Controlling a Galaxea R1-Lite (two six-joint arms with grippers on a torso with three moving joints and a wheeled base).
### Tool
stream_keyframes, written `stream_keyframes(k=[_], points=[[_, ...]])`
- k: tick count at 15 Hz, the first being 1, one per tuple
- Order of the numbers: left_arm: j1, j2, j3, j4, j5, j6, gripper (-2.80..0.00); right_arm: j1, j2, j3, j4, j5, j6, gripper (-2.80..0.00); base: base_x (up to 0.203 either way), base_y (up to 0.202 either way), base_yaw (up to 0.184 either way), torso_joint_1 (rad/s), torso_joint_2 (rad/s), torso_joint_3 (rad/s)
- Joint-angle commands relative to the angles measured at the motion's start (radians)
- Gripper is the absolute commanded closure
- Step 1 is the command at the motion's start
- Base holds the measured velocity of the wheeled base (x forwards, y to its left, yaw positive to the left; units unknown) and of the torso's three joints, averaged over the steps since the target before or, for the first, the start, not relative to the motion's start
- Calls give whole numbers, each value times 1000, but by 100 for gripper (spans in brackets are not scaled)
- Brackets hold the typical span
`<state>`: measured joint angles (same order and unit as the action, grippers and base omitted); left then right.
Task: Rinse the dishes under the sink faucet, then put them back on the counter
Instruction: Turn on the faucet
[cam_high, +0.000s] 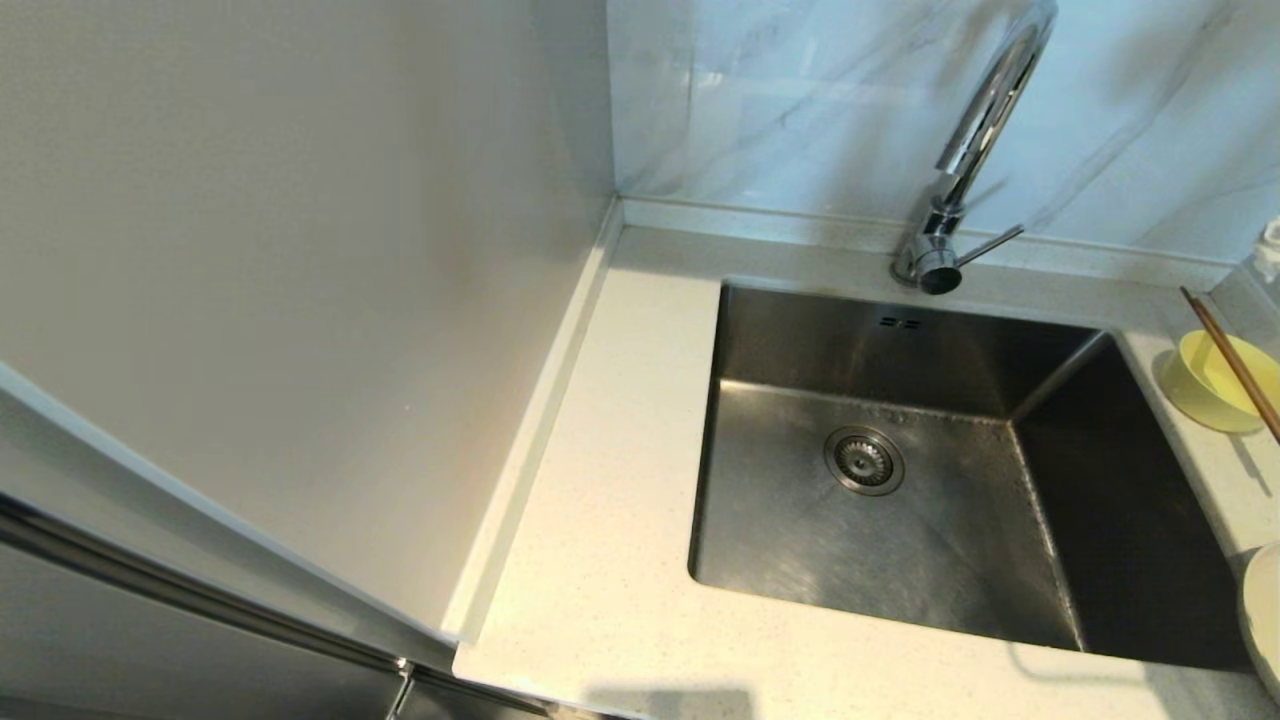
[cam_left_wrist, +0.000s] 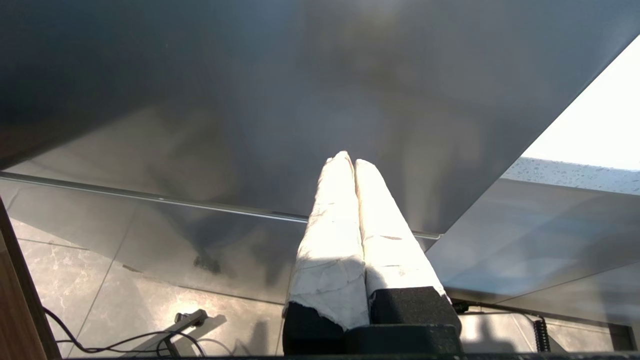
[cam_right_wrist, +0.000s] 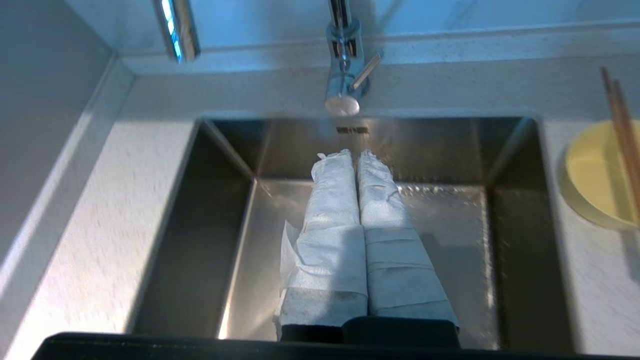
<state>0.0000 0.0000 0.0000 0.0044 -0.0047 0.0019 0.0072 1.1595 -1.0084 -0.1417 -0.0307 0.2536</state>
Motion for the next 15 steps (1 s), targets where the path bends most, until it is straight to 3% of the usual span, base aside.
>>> stream_keyframes(k=[1,5,9,15], points=[[0,0,0,0,0,0,0,1,138,-80,1,-3,22,0,0,0,0,0,0,0],[0,0,0,0,1,0,0,-7,368,-324,30,-47,88,0,0,0,0,0,0,0],[0,0,0,0,2,0,0,-12,538,-578,223,-65,127,0,0,0,0,0,0,0],[0,0,0,0,0,0,0,-13,773,-853,252,-130,133,0,0,0,0,0,0,0]])
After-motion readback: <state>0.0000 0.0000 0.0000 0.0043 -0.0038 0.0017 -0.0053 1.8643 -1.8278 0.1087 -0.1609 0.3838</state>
